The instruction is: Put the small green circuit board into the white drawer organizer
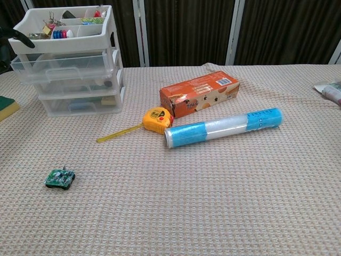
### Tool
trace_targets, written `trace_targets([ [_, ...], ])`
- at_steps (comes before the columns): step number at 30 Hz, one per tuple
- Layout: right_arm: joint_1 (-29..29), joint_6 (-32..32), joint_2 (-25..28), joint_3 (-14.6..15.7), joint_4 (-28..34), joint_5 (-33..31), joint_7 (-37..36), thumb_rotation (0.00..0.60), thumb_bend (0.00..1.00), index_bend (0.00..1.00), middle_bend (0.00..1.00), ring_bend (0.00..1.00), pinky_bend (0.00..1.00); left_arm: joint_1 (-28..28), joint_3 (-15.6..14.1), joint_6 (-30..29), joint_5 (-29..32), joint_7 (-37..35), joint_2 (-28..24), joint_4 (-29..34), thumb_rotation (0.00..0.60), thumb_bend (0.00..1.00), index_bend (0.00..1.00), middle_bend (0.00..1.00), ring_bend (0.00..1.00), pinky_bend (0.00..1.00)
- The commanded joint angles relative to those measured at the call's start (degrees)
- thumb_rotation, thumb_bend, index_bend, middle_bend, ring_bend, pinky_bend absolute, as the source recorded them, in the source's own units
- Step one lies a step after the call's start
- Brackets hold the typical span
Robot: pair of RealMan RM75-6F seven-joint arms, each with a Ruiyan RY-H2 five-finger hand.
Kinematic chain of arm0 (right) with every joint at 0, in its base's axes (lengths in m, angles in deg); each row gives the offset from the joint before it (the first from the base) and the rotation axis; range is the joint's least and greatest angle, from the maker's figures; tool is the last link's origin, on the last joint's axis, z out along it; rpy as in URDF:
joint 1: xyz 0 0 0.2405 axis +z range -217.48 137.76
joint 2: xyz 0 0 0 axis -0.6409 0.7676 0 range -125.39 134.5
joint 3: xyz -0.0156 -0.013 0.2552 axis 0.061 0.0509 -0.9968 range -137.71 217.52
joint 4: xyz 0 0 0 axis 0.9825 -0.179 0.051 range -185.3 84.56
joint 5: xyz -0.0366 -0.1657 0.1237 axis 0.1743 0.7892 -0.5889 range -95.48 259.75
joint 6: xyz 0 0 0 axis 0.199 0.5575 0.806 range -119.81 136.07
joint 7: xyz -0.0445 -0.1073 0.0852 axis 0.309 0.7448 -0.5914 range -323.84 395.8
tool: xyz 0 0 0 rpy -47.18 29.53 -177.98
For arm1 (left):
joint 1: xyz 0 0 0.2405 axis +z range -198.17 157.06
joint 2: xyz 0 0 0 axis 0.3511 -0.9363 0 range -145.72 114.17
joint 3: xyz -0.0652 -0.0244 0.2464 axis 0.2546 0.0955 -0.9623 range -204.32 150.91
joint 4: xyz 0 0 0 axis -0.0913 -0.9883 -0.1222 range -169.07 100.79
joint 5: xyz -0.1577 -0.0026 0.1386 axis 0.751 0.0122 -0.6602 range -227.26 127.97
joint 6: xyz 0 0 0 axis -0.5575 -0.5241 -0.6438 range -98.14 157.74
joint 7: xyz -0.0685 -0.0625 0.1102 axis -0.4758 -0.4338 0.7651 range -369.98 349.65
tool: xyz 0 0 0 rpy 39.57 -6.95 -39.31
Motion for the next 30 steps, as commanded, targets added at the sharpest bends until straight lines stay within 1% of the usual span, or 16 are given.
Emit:
trace_targets([
  [1,-0.01,0.00,0.00,0.01,0.03,0.00,-0.03,0.600,0.01,0.01,0.00,0.00,0.00,-2.89,0.57,-0.85,6.36,3.26,0.10,0.53,0.600,0.92,0.15,0.87,0.86,0.65],
  [5,0.00,0.02,-0.02,0.00,0.06,0.01,0.00,0.600,0.01,0.01,0.00,0.00,0.00,-3.96,0.48,-0.09,10.56,4.09,0.20,0.13,0.600,0.92,0.17,0.87,0.86,0.66],
  [10,0.00,0.06,-0.01,0.02,0.10,-0.02,0.05,0.600,0.01,0.01,0.00,0.00,0.00,-4.55,0.23,0.70,12.78,3.29,-0.17,0.64,0.600,0.92,0.20,0.88,0.86,0.66],
  [14,-0.03,-0.01,0.04,0.06,0.16,0.07,0.04,0.600,0.01,0.01,0.00,0.00,0.00,-4.81,0.00,1.87,14.09,2.33,-0.94,1.31,0.600,0.92,0.25,0.88,0.86,0.66],
  [18,-0.07,-0.06,0.04,0.09,0.16,0.12,0.02,0.600,0.01,0.01,0.00,0.00,0.00,-4.90,-0.12,2.41,13.85,0.87,-1.47,2.19,0.600,0.92,0.33,0.89,0.87,0.66],
  [20,-0.07,-0.02,0.03,0.08,0.15,0.07,0.00,0.600,0.01,0.01,0.00,0.00,0.00,-4.75,-0.08,2.63,13.18,-0.30,-1.94,3.08,0.600,0.92,0.35,0.89,0.87,0.66],
  [26,-0.08,-0.11,0.00,0.10,0.10,0.20,0.00,0.600,0.01,0.01,0.00,0.00,0.00,-3.88,-0.95,2.39,9.39,-2.81,-3.74,6.09,0.600,0.92,0.37,0.89,0.87,0.66],
  [30,-0.08,-0.16,-0.01,0.13,0.11,0.32,0.01,0.600,0.01,0.01,0.00,0.00,0.00,-3.66,-1.76,2.52,8.25,-3.70,-4.67,7.06,0.600,0.92,0.38,0.89,0.87,0.66],
])
